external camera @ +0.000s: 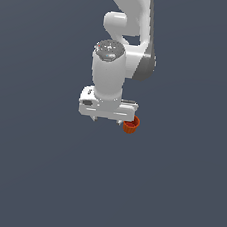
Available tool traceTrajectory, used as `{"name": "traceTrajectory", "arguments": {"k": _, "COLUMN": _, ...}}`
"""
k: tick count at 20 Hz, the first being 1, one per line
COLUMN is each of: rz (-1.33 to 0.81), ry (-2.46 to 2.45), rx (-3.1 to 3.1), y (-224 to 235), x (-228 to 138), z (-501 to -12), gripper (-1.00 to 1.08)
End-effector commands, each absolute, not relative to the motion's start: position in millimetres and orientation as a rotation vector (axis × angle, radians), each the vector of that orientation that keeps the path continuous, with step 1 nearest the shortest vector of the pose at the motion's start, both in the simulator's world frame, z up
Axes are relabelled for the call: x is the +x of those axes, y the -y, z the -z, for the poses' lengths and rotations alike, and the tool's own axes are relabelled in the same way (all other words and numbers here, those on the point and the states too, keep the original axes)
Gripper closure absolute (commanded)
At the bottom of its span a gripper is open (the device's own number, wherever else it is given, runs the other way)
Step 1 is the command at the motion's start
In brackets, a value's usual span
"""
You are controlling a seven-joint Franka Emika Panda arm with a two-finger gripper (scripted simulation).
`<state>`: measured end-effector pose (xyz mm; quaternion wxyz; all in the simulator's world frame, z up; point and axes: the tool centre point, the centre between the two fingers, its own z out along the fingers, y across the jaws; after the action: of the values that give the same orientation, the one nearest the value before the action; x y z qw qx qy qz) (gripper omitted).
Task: Pick up the object and move it to a goal position.
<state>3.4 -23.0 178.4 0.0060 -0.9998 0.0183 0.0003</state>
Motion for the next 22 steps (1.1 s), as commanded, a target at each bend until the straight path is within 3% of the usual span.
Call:
{"name": "traceTrajectory", "arguments": {"k": 1, "rz": -0.001, "ry": -0.057, "rx": -3.129, "y": 23.0, "x": 3.4, "z": -178.5, "gripper": -0.20}}
{"name": "traceTrajectory", "arguments": {"k": 9, "rz": -0.004, "ry": -0.077, "rx": -3.141, "y": 42.3, "x": 2.9, "z": -175.3, "gripper": -0.20}}
{"name": "traceTrajectory", "arguments": {"k": 22, "rz": 0.022, "ry": 0.003, "rx": -3.169, "y": 13.1, "x": -18.8, "z": -151.9, "gripper": -0.20}}
